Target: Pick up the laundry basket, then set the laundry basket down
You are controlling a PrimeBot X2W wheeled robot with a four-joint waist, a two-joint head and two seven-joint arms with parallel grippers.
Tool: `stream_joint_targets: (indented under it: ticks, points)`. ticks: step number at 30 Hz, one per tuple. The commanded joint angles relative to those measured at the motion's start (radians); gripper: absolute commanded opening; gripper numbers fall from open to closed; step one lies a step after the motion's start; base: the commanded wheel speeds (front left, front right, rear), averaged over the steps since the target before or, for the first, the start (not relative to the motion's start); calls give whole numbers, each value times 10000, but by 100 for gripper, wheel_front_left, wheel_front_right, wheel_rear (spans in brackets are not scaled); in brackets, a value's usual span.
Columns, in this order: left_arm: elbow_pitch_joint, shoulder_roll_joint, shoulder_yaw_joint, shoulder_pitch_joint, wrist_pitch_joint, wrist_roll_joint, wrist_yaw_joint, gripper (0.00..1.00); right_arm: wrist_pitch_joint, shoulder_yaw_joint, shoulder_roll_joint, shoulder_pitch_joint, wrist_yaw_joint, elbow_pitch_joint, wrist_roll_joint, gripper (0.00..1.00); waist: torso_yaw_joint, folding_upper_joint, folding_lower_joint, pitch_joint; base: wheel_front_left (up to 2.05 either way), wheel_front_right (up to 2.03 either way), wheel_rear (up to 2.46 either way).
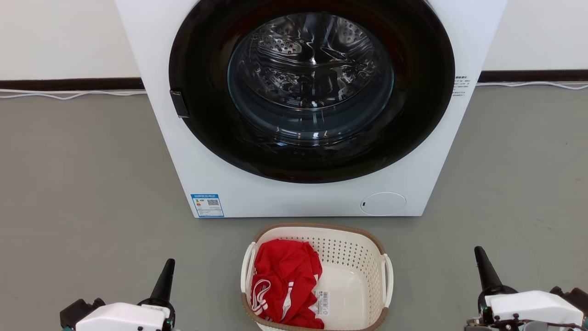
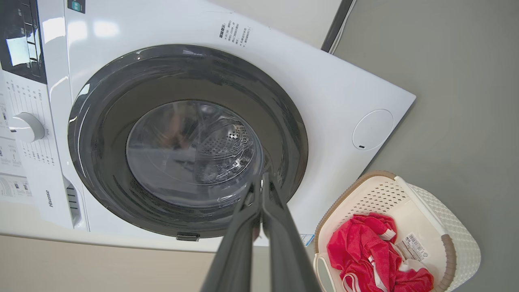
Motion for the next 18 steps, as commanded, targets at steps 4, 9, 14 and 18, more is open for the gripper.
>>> stream_joint_targets:
  ticks: [4,9,14,18]
  points:
    - [-395,30,398,-587,125,-471,-158,0,193,145,-97,-534,61,-406,657,0,-8,-1,0,14,0,0,0]
    - [-498,-5,543,-622,269,-899,-241,0,337,125,-100,-570,63,-503,1290,0,-19,-1,0,33,0,0,0]
    - [-600,-39,688,-656,412,-1328,-324,0,480,104,-103,-606,65,-599,1922,0,-31,-1,0,52,0,0,0]
    - [-683,-66,804,-684,527,-1671,-390,0,595,88,-105,-635,67,-676,2428,0,-39,-1,0,67,0,0,0]
